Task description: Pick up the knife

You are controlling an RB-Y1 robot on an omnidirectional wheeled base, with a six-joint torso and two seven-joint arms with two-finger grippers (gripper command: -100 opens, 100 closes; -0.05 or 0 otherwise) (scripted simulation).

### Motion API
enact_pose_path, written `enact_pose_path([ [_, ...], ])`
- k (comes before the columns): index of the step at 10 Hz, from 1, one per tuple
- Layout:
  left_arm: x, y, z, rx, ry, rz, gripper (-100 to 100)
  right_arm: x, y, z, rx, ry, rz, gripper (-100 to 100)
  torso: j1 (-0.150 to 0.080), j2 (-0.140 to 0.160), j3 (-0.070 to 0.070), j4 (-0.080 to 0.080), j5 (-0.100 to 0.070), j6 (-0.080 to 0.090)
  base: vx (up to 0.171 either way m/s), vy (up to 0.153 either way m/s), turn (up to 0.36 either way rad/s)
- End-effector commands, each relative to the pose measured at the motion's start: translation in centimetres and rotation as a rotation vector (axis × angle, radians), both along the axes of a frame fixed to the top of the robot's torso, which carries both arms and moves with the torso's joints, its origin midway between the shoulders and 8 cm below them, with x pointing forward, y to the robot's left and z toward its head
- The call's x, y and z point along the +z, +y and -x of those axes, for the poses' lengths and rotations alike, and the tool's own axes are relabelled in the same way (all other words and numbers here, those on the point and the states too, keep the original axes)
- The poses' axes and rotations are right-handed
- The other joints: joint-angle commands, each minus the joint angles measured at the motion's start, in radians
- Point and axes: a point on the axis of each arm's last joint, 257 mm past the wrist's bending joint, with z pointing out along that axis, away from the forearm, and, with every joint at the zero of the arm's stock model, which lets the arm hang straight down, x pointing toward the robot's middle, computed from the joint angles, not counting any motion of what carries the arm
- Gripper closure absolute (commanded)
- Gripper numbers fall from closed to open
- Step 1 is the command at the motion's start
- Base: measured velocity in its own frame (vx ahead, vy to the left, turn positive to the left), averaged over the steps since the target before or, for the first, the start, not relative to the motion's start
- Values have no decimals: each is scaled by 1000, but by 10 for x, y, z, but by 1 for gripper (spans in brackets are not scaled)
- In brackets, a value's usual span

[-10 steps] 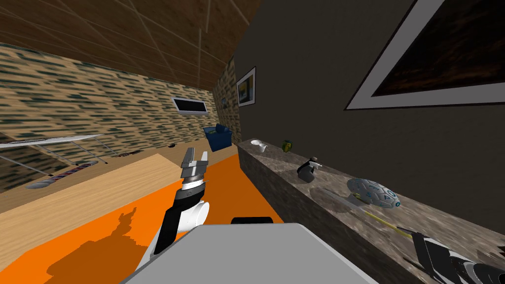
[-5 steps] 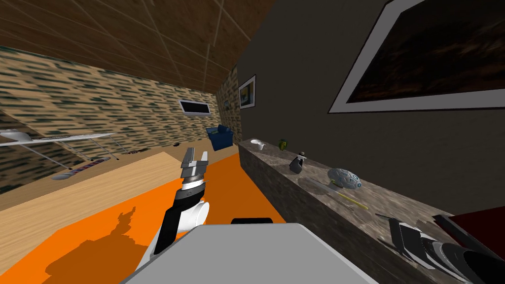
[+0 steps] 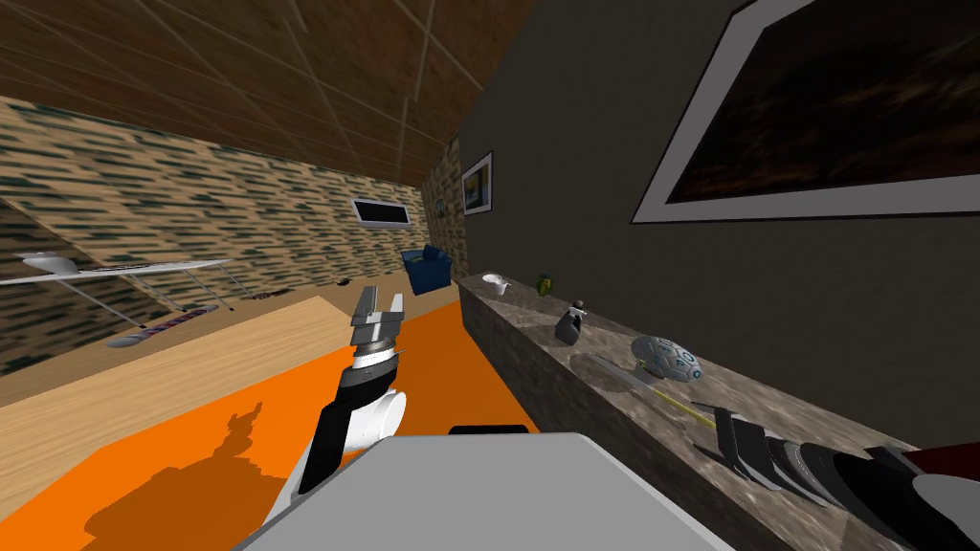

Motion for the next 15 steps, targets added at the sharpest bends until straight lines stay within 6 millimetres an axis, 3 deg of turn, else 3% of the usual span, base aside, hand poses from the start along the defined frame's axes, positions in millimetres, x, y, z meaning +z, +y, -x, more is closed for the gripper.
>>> enact_pose_path([
  [1,0,0,0,0,0,0,0,-4,16,-5,3,4,-46,-100,0,0,0,0,0,0,92,-154,38],
  [4,0,0,0,0,0,0,0,-8,46,-13,6,15,-127,-100,1,-1,0,0,0,0,111,-130,28],
  [5,0,0,0,0,0,0,0,-8,41,-12,8,13,-110,-100,2,-1,0,0,0,0,52,-58,12],
  [6,0,0,0,0,0,0,0,-8,43,-12,7,14,-115,0,5,2,1,0,0,0,7,-8,0],
  [7,0,0,0,0,0,0,0,-9,43,-28,11,-2,-124,-100,7,4,2,1,1,0,-41,8,22],
  [9,0,0,0,0,0,0,0,-18,54,-28,17,8,-149,-100,7,7,4,2,1,-1,-43,3,10],
  [10,0,0,0,0,0,0,0,-15,51,-46,21,-14,-148,-100,7,7,4,2,1,0,-42,12,18],
  [12,0,0,0,0,0,0,0,-26,62,-42,24,4,-176,-100,8,7,4,2,1,-1,-35,6,9],
  [13,0,0,0,0,0,0,0,-20,56,-58,23,-16,-165,-100,7,6,4,2,1,0,-46,6,20],
  [15,0,0,0,0,0,0,0,-27,66,-61,30,-13,-187,-100,8,7,4,2,1,-1,-35,4,6],
])
